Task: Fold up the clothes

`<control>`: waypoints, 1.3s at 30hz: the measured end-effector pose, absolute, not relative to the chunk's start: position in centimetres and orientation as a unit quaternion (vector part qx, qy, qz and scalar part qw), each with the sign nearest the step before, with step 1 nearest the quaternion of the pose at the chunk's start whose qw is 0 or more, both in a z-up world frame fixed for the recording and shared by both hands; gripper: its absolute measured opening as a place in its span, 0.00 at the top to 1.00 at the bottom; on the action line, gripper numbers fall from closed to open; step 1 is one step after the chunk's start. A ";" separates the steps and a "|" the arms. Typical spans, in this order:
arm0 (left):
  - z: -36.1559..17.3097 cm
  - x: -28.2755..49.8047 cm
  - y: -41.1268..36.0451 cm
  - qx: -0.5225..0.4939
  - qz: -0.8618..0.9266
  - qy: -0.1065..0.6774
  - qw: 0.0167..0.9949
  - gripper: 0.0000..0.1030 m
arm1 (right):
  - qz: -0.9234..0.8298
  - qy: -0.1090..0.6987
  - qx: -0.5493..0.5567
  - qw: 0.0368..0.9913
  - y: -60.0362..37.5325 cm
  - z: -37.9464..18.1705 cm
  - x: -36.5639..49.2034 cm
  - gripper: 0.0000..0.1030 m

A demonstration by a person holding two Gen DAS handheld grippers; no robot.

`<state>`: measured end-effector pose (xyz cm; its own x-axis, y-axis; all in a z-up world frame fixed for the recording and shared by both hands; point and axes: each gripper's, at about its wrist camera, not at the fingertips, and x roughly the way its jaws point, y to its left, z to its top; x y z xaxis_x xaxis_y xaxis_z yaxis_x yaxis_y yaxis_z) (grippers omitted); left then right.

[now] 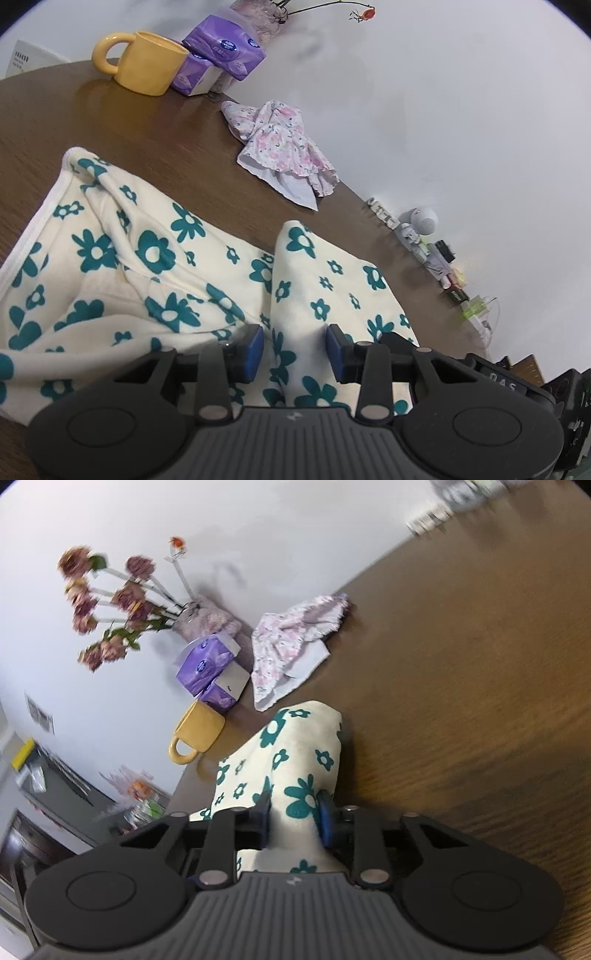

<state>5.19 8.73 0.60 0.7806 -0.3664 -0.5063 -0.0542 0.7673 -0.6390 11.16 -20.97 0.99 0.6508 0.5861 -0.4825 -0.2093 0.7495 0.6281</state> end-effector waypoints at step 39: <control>0.8 1.6 11.9 -0.211 -0.160 0.333 0.905 0.64 | 0.153 0.194 -0.455 0.856 -2.3 7.2 4.5 0.80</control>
